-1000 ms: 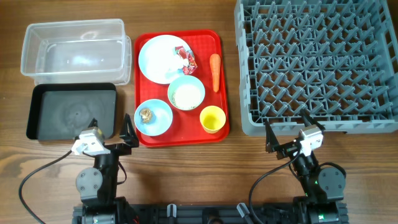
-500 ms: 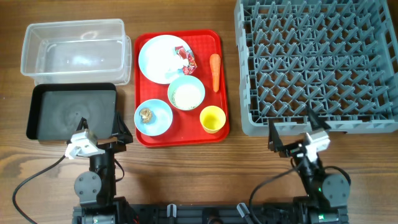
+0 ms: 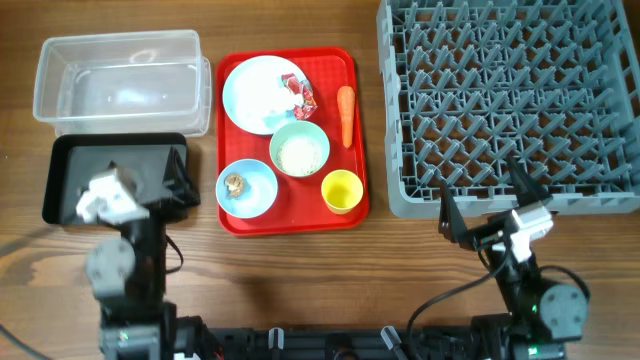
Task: Sort waste into correct bins and load items into the dishwasher rack
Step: 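Reach the left gripper to the blue plate and grasp the white tissue, then carry the tissue left and drop it into the clear plastic bin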
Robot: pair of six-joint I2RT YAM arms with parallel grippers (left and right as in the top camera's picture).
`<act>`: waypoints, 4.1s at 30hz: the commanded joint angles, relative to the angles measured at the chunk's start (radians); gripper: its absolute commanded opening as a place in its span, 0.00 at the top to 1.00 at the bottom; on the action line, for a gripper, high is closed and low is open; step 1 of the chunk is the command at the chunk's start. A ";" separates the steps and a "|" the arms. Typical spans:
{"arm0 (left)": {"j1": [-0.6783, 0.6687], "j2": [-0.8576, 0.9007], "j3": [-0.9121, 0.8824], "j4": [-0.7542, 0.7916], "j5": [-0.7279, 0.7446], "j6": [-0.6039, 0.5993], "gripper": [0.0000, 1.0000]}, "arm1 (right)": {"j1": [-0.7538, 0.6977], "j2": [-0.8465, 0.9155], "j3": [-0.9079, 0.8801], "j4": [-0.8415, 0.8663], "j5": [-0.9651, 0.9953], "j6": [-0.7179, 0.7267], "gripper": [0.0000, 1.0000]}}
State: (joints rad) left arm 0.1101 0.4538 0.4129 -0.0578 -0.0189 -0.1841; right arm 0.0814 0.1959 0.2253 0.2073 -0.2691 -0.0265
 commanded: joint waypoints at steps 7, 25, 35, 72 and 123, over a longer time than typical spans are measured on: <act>-0.027 0.451 0.523 -0.282 0.156 0.020 0.00 | -0.003 0.359 0.382 -0.227 -0.081 0.029 0.00; -0.303 1.040 1.147 -0.795 0.112 -0.004 0.00 | -0.003 0.958 1.125 -0.723 -0.319 -0.074 0.00; -0.316 1.106 1.147 -0.735 0.254 -0.073 0.01 | -0.003 1.041 1.125 -0.797 -0.286 -0.078 0.00; -0.476 1.687 1.147 -0.458 -0.106 -0.295 0.00 | -0.003 1.042 1.121 -0.956 -0.247 -0.078 0.00; -0.376 1.386 1.166 -0.451 -0.103 -0.189 0.96 | -0.003 1.042 1.121 -0.964 -0.248 -0.079 0.00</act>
State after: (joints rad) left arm -0.2878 1.9915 1.5578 -0.5087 -0.1230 -0.4004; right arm 0.0814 1.2346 1.3296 -0.7559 -0.5228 -0.0925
